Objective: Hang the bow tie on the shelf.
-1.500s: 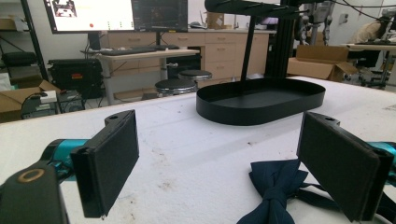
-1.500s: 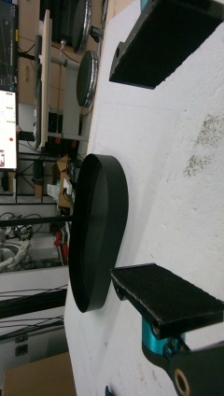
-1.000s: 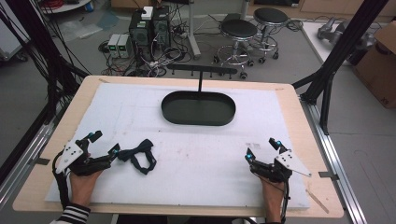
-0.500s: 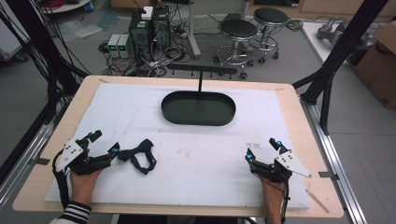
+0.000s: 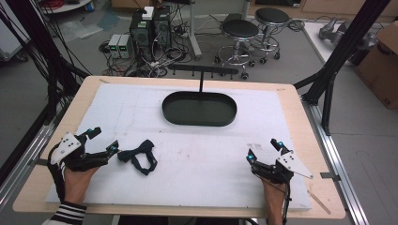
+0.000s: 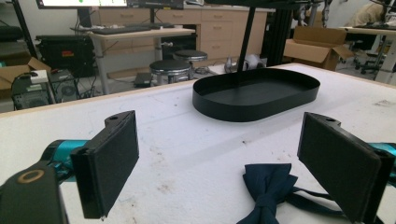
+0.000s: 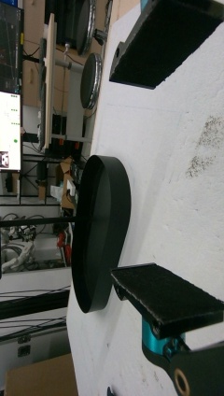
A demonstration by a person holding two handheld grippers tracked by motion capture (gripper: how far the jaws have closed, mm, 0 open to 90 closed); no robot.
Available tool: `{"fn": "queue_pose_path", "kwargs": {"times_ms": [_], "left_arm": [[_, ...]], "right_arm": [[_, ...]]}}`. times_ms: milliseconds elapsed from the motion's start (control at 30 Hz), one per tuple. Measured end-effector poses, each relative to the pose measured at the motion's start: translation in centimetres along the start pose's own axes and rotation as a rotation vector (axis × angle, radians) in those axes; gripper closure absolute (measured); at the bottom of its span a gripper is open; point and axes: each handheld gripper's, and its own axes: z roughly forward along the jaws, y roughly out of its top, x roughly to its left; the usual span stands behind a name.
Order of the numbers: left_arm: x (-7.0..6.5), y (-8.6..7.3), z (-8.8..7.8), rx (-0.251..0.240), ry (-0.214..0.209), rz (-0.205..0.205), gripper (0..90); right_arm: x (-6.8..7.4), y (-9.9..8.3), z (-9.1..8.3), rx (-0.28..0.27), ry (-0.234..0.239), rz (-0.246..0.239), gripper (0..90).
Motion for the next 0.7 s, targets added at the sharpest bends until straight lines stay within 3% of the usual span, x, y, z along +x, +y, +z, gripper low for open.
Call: {"fn": "queue_pose_path", "kwargs": {"times_ms": [133, 200, 300, 400, 433, 500, 533, 667, 700], "left_arm": [[0.0, 0.9, 0.4, 0.026, -0.011, 0.011, 13.0], [0.0, 1.4, 0.7, 0.048, -0.049, 0.002, 13.0], [-0.1, 2.4, 1.4, 0.132, -0.101, 0.027, 13.1], [-0.2, 2.8, 1.7, 0.166, -0.112, 0.031, 13.1], [-0.3, 3.2, 2.1, 0.204, -0.124, 0.039, 13.1], [-0.4, 3.5, 2.5, 0.249, -0.124, 0.060, 13.2], [-0.4, 3.5, 2.5, 0.249, -0.124, 0.060, 13.4], [-1.0, 4.3, 3.5, 0.350, -0.122, 0.106, 14.7], [-1.0, 4.3, 3.5, 0.350, -0.122, 0.106, 14.8]], "right_arm": [[0.0, 0.0, 0.0, 0.000, 0.000, -0.001, 5.9], [0.0, 0.0, 0.0, 0.000, 0.001, 0.000, 5.9], [0.0, 0.0, 0.0, 0.000, 0.002, 0.000, 5.9], [0.0, 0.0, 0.0, 0.000, 0.001, 0.001, 5.9], [0.0, 0.0, 0.0, 0.001, 0.001, 0.002, 5.9], [0.0, 0.0, 0.0, 0.000, -0.001, 0.001, 5.9], [0.0, 0.0, 0.0, 0.000, 0.000, 0.000, 5.9], [0.0, 0.0, 0.0, -0.001, 0.001, 0.003, 5.9], [0.0, 0.0, 0.0, -0.002, 0.001, 0.003, 5.9]]}}
